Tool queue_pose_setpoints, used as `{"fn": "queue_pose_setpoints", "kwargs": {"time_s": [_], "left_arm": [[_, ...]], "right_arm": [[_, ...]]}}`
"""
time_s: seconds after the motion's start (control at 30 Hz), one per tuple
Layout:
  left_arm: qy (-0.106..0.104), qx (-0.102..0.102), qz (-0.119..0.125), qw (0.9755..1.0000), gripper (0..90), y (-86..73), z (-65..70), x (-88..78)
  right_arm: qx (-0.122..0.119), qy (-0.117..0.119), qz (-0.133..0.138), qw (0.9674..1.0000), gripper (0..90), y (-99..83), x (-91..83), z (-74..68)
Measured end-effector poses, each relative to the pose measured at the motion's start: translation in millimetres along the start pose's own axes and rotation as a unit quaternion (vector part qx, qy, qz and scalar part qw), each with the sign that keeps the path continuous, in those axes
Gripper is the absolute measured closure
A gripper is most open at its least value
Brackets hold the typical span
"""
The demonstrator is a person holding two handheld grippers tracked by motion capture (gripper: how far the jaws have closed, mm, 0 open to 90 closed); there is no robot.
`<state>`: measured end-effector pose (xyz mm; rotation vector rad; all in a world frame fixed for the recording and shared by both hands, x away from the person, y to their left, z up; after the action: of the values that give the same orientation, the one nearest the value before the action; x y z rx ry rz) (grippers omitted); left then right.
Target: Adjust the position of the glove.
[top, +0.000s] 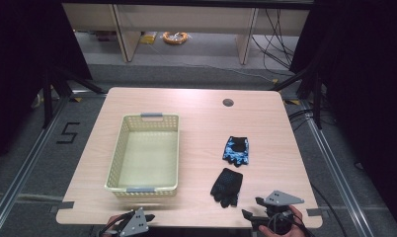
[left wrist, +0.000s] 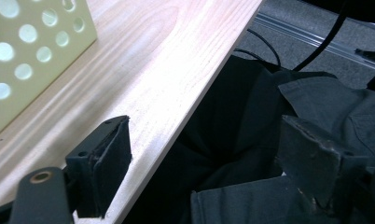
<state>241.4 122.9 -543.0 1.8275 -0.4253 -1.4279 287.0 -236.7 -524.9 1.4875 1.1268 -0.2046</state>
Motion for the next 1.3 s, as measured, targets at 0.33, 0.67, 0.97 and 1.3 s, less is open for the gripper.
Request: {"fn": "queue_pose_setpoints", "kwargs": {"time_s": [0.33, 0.67, 0.97, 1.3], "left_arm": [[0.005, 0.000, 0.008, 1.0000, 17.6, 1.7, 0.5, -0.7], [0.007, 0.002, 0.002, 1.0000, 17.7, 1.4, -1.6, -0.4], [0.008, -0.001, 0.005, 1.0000, 17.7, 1.7, -1.6, 0.1], [0.004, -0.001, 0.005, 1.0000, 17.7, 1.0, -1.5, -0.9]], "right_arm": [[-0.014, 0.017, 0.018, 0.9996, 50.0, 8.9, 0.7, -1.1], [-0.075, -0.001, 0.024, 0.9969, 87.2, 32.7, 13.1, -10.4], [-0.095, -0.020, 0.014, 0.9952, 90.0, 60.6, 39.2, -2.4], [-0.100, -0.049, -0.014, 0.9937, 90.0, 84.7, 73.5, 17.3]]}}
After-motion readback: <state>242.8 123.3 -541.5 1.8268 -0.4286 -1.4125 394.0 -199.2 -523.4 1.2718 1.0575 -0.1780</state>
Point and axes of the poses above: each handheld gripper's, and its own axes: x roughly forward along the jaws, y roughly out of its top, z roughly to its right, the point moved 5 cm from there along x, roughly forward along the jaws, and after that the axes turned 13 degrees about x, right-handed, at the moved point
